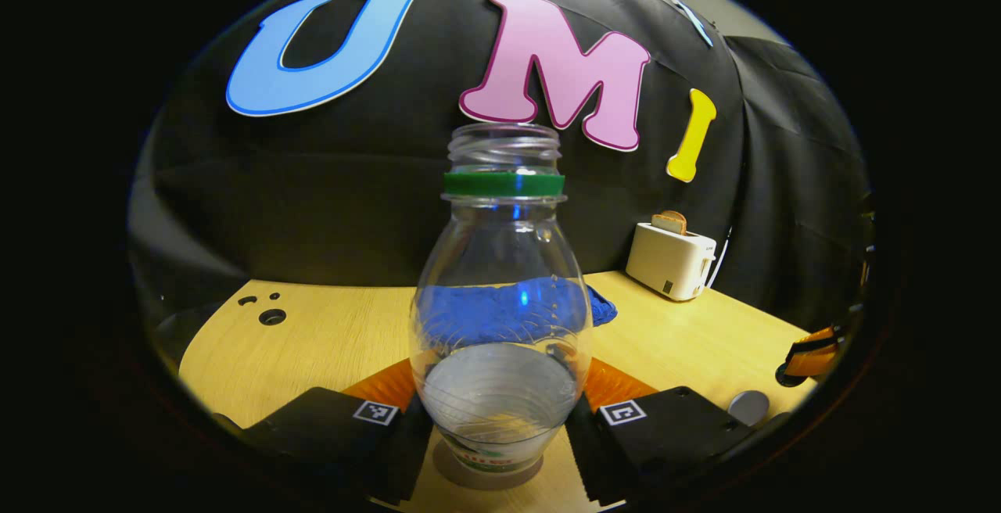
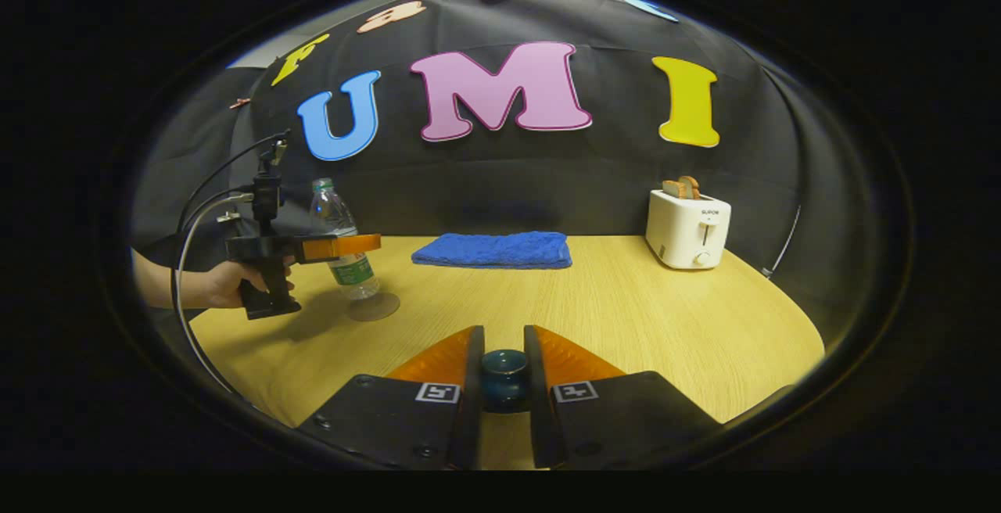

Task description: Open the teacup lid with one hand, grasp the water bottle and pour water into the teacup with the other hand; after pouring, place the water bottle on the coaster and then close the teacup lid.

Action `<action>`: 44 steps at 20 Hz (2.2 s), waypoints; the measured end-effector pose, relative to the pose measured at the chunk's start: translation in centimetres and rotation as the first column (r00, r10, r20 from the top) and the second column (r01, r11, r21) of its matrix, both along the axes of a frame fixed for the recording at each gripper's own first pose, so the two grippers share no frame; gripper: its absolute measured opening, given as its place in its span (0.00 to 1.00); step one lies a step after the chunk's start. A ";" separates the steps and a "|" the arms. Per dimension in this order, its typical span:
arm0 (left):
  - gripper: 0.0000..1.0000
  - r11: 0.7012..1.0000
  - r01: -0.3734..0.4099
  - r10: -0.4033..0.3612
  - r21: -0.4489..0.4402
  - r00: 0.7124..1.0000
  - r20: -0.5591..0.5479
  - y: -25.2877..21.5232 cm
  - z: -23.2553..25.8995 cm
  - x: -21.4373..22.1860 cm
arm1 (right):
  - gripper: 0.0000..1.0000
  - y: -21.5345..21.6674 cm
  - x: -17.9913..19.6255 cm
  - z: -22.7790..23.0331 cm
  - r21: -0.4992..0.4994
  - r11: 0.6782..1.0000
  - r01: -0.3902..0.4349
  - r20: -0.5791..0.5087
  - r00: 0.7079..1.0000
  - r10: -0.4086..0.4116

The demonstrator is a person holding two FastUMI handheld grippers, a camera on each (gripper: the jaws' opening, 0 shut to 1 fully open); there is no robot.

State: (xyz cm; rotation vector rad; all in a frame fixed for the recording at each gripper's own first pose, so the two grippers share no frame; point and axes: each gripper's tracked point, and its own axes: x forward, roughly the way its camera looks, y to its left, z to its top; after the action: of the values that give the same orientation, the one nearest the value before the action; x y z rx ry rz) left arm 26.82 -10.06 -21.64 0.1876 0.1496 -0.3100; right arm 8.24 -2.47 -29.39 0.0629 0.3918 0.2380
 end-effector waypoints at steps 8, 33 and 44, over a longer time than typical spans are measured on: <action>0.82 0.999 -0.043 0.043 0.004 0.998 -0.038 1.3 -3.5 0.7 | 0.28 0.5 0.5 0.1 -0.002 1.000 0.009 0.017 1.000 -0.009; 0.96 0.994 -0.071 0.084 0.080 0.981 -0.176 3.5 -6.2 -10.5 | 0.28 2.7 0.6 -0.7 0.012 1.000 -0.009 0.081 0.997 0.008; 0.96 0.971 -0.205 0.187 -0.122 0.971 -0.146 5.8 -2.5 -21.2 | 0.28 3.0 0.2 -4.1 -0.003 1.000 -0.011 0.143 0.990 0.011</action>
State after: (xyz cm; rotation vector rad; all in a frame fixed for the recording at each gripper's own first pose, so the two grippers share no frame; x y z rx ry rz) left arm 5.59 -4.27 -24.13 0.0160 0.2771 -0.1343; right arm 8.49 0.56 -33.52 0.0413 0.2499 0.2515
